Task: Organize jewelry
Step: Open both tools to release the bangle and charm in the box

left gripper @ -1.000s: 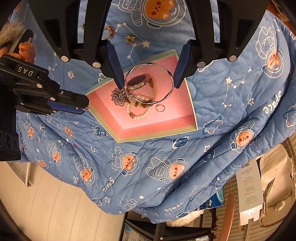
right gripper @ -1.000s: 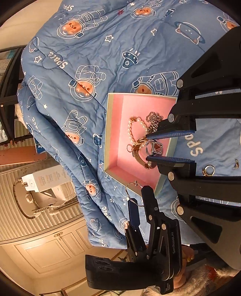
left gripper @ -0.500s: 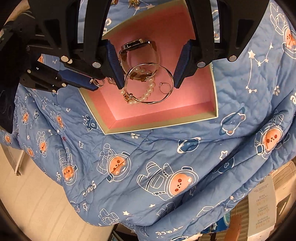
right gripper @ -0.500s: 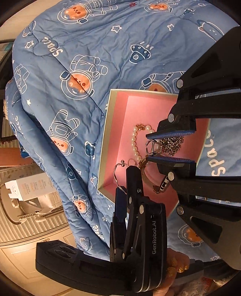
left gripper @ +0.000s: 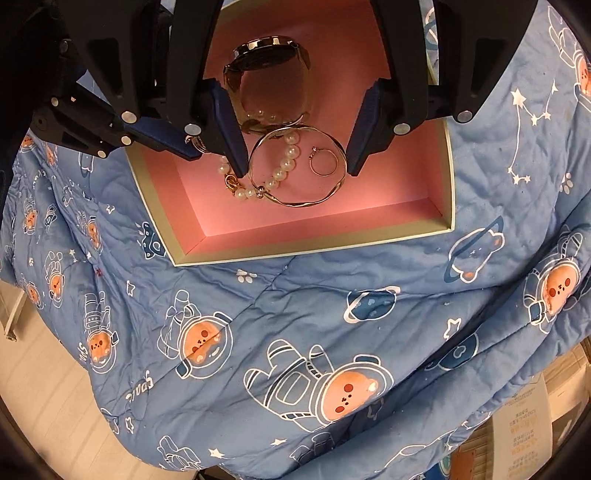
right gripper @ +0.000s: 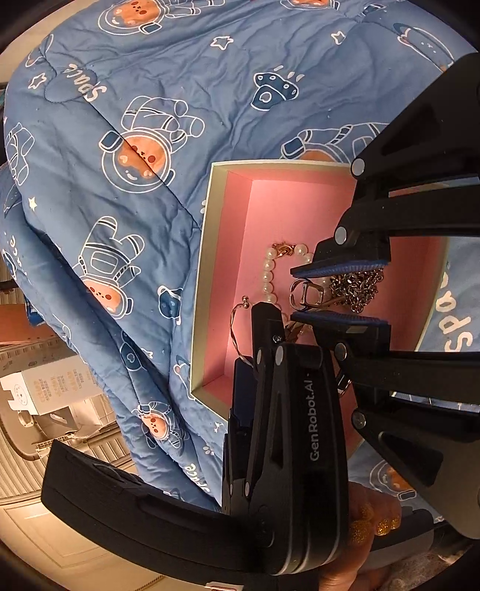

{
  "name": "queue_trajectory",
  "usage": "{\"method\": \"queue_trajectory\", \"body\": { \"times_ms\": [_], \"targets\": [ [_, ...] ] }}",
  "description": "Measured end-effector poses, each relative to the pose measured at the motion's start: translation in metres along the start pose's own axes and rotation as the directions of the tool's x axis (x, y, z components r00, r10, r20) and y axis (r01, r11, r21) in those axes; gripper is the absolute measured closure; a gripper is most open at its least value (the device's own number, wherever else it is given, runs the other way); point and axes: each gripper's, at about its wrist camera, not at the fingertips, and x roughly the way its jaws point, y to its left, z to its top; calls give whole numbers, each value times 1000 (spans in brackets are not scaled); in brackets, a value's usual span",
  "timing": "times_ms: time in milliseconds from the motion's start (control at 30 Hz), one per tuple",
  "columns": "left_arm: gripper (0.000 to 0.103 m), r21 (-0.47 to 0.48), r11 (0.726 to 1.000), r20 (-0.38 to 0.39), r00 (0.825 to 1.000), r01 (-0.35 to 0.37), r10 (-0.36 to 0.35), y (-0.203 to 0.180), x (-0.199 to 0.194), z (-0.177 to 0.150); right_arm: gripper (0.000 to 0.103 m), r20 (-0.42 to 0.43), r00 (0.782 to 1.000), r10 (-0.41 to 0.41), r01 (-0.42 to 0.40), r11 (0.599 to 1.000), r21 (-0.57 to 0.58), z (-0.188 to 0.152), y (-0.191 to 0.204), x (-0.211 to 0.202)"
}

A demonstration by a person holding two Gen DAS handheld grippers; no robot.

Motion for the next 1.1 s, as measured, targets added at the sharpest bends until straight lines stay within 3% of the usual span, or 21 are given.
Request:
{"method": "queue_trajectory", "body": {
  "times_ms": [367, 533, 633, 700, 833, 1000, 1100],
  "targets": [
    [49, 52, 996, -2, 998, -67, 68, -8, 6, -2, 84, -16, 1000, 21, -20, 999, 26, -4, 1, 8],
    [39, 39, 997, 4, 997, -71, 71, -7, 4, -1, 82, -19, 999, 25, -24, 999, 36, -6, 0, 9],
    [34, 34, 997, 25, 997, -74, 73, -5, -2, -1, 63, -7, 999, 40, -40, 998, 42, -7, 0, 8],
    [25, 27, 997, 42, 997, -72, 71, -4, -8, -2, 58, 17, 999, 39, -40, 999, 37, -8, 3, 4],
    [19, 6, 999, 91, 995, -49, 48, 1, -24, -5, 39, 40, 999, 37, -38, 999, 33, -9, 7, 0],
    [8, 5, 998, 163, 985, -60, 58, 2, -46, -16, 28, 76, 996, 46, -51, 997, 59, -13, 8, -9],
    [7, 3, 998, 193, 979, -66, 64, 5, -57, -27, 26, 101, 994, 51, -58, 996, 68, -18, 11, -19]
  ]
}}
